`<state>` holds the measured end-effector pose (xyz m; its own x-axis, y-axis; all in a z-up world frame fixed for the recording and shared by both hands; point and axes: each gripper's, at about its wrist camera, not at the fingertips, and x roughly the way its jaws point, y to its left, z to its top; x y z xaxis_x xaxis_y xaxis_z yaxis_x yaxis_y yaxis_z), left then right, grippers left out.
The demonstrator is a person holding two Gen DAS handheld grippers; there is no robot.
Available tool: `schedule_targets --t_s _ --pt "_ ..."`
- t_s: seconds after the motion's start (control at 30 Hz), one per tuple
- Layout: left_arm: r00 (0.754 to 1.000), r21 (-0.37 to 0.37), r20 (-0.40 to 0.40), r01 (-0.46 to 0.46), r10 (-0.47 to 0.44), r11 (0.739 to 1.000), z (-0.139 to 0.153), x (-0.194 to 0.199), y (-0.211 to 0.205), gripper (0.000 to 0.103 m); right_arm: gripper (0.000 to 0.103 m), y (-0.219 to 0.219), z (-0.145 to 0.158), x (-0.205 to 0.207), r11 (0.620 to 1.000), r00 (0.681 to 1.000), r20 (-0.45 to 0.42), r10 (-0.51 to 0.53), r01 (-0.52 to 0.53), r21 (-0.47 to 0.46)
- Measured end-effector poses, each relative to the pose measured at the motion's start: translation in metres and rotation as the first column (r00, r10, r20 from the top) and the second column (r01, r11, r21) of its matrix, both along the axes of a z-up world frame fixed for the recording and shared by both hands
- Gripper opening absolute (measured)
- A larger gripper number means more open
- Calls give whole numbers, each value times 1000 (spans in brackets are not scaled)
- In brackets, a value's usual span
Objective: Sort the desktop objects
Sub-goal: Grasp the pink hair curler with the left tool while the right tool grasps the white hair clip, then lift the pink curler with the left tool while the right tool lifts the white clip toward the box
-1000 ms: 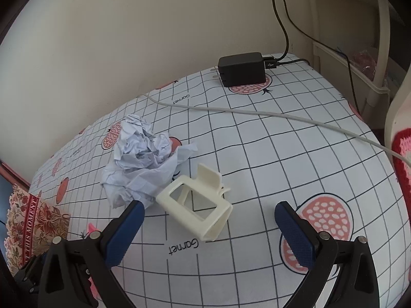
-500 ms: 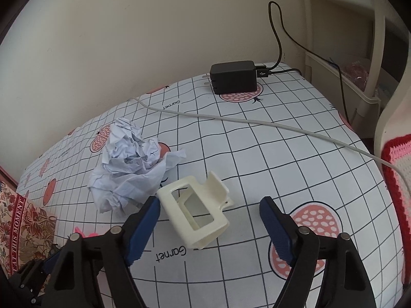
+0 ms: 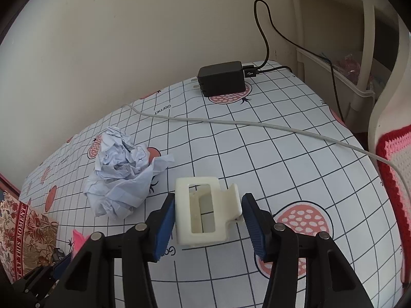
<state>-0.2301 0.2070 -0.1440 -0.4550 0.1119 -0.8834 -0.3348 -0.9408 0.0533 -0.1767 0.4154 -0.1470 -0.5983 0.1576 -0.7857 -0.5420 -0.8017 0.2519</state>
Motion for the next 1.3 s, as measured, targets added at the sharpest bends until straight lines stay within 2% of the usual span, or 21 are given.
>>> schedule_targets --t_s 0.13,0.43,0.7,0.97,1.13,1.3 --pt "1000 -8 -4 -18 17 1000 1 4 0 26 54 -1 2 5 1000 1000 16 -5 6 -23" --pt "1000 -16 1 -30 30 999 1 13 -4 25 49 -9 7 18 999 998 63 20 -17 -43" --pt "998 -24 36 -48 48 999 1 26 -10 25 49 -10 7 44 992 996 93 2 10 -128" --pt "994 6 85 -71 70 997 7 41 -18 25 49 -19 10 73 974 993 109 -38 61 -216" --pt "994 49 74 -87 83 995 28 48 -27 25 49 -25 25 92 969 992 102 -72 94 -229" --pt "996 105 -20 -79 81 991 79 57 -35 25 49 -29 65 104 978 995 33 -96 101 -184"
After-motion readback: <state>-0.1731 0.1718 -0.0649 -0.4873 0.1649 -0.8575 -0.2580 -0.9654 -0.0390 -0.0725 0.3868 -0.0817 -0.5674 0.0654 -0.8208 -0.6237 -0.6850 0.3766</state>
